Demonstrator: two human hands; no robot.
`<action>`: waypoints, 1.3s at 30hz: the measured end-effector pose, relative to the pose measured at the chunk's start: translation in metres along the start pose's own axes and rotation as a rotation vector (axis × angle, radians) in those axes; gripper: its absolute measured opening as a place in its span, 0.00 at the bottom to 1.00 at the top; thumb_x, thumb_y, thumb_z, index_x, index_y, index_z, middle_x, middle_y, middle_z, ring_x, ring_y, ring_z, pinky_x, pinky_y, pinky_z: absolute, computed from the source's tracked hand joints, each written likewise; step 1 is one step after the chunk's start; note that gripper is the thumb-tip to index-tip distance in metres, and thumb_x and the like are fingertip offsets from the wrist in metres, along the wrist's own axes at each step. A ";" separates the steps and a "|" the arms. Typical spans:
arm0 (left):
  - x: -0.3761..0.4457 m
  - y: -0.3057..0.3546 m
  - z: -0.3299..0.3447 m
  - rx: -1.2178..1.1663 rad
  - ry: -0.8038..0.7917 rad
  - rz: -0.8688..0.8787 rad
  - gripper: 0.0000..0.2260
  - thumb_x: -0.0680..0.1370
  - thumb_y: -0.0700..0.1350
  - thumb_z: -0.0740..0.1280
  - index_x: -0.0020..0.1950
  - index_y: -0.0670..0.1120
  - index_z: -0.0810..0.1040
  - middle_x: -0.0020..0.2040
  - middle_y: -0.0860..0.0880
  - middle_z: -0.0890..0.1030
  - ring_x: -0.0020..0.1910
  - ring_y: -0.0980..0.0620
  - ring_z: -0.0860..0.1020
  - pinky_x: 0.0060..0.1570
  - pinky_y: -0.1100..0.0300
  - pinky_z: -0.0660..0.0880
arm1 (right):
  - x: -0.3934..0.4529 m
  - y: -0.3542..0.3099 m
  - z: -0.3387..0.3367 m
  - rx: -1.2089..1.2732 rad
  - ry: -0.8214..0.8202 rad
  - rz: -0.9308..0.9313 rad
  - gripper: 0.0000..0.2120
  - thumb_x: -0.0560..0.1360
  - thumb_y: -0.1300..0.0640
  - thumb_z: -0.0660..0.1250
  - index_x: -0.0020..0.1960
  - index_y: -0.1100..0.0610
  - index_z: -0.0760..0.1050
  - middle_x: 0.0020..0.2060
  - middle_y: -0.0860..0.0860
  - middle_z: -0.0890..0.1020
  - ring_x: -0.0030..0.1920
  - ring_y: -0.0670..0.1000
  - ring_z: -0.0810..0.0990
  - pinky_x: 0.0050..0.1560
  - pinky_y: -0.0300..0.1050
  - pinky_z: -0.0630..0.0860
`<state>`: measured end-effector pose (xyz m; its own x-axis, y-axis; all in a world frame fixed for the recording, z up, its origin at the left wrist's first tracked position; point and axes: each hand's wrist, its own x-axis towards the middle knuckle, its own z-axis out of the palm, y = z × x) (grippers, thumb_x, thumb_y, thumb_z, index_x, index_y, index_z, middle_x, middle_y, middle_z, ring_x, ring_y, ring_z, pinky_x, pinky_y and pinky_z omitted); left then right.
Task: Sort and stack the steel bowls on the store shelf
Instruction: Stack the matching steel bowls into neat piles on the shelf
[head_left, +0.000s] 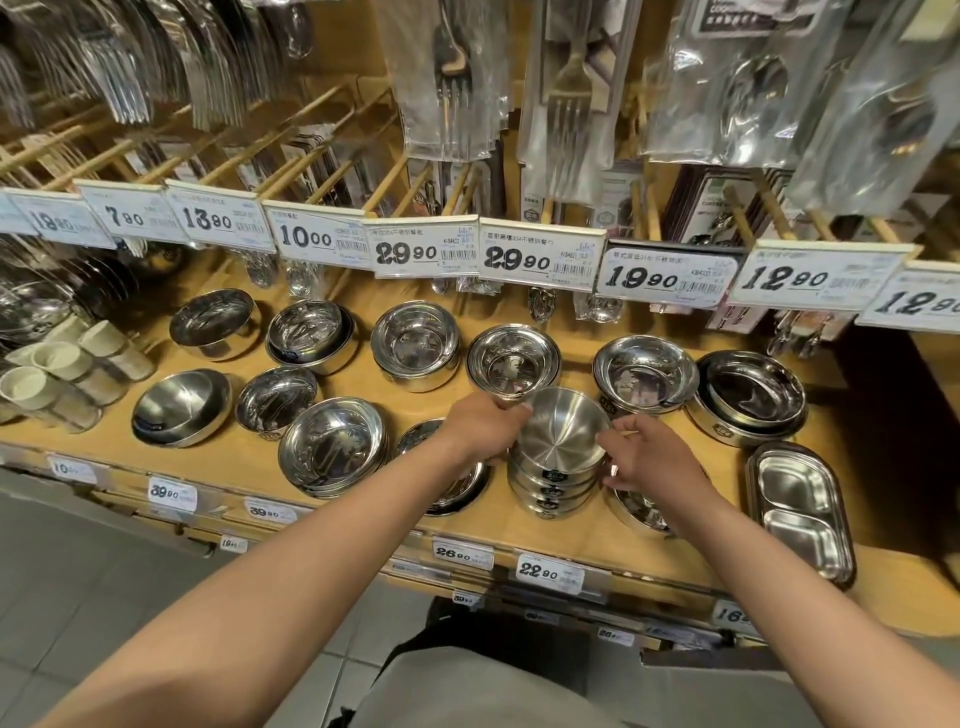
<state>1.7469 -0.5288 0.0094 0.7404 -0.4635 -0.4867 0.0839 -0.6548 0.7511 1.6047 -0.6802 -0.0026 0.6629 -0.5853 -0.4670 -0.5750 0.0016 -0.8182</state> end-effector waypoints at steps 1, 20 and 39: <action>-0.001 0.000 0.001 -0.048 -0.062 -0.046 0.15 0.82 0.55 0.65 0.48 0.43 0.79 0.46 0.45 0.82 0.42 0.48 0.81 0.47 0.49 0.84 | 0.000 0.000 0.001 -0.010 -0.001 0.017 0.20 0.80 0.49 0.68 0.68 0.56 0.74 0.46 0.49 0.79 0.40 0.53 0.86 0.51 0.50 0.83; -0.004 -0.009 0.008 -0.234 -0.113 -0.081 0.13 0.83 0.55 0.62 0.46 0.47 0.75 0.52 0.43 0.80 0.46 0.47 0.81 0.42 0.56 0.85 | -0.001 0.001 0.008 0.096 -0.029 0.053 0.19 0.81 0.53 0.67 0.69 0.59 0.76 0.61 0.56 0.79 0.51 0.55 0.84 0.41 0.41 0.82; -0.010 -0.002 0.002 -0.176 -0.099 -0.073 0.12 0.82 0.55 0.62 0.49 0.49 0.76 0.53 0.47 0.80 0.49 0.50 0.80 0.41 0.60 0.83 | -0.007 -0.003 0.002 0.041 -0.024 0.113 0.21 0.80 0.47 0.68 0.70 0.55 0.74 0.58 0.54 0.80 0.43 0.53 0.85 0.36 0.41 0.77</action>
<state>1.7381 -0.5240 0.0116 0.6594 -0.4810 -0.5777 0.2564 -0.5785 0.7743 1.6035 -0.6743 0.0025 0.6064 -0.5596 -0.5650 -0.6273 0.1000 -0.7723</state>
